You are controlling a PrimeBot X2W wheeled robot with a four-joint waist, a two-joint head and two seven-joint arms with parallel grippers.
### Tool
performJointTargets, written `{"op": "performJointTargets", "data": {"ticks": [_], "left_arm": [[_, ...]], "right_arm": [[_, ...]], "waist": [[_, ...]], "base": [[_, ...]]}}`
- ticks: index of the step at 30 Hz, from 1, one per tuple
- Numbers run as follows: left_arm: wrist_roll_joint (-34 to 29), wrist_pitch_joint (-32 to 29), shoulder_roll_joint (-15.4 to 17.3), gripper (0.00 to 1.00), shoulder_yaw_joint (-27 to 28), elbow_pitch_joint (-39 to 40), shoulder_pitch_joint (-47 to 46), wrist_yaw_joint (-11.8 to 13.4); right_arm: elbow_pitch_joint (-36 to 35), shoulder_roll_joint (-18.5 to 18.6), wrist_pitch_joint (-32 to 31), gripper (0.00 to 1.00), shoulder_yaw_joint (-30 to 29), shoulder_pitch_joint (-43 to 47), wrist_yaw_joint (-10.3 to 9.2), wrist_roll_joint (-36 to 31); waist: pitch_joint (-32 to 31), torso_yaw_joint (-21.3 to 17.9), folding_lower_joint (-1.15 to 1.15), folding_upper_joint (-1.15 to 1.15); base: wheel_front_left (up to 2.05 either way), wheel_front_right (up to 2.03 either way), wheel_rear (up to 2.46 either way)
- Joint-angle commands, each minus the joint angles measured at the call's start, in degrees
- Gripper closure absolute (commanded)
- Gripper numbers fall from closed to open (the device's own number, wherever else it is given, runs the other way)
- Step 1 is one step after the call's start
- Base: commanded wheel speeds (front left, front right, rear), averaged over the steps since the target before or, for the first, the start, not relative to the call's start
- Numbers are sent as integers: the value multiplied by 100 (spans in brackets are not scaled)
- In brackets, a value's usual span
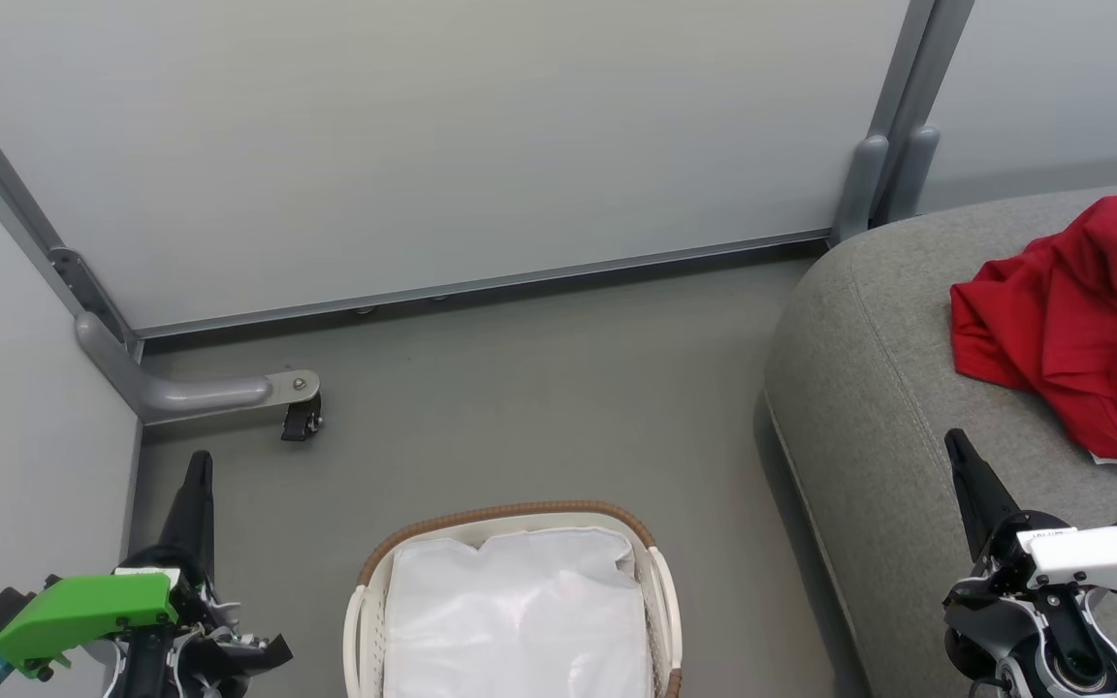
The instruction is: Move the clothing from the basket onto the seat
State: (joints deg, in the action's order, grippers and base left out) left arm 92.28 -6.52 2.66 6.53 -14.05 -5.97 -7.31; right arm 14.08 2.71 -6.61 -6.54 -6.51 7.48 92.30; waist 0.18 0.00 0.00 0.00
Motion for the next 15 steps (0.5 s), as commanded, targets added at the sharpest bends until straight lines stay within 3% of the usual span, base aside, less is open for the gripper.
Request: {"op": "performJointTargets", "data": {"ticks": [1, 15], "left_arm": [[24, -25, 39, 100, 11, 10, -54, -35], [25, -25, 39, 100, 11, 11, -54, -35]], "right_arm": [[-19, 32, -9, 100, -11, 58, 2, 20], [-19, 32, -9, 100, -10, 58, 2, 21]], "waist": [[0, 0, 0, 0], [0, 0, 0, 0]], "base": [[0, 0, 0], [0, 0, 0]]}}
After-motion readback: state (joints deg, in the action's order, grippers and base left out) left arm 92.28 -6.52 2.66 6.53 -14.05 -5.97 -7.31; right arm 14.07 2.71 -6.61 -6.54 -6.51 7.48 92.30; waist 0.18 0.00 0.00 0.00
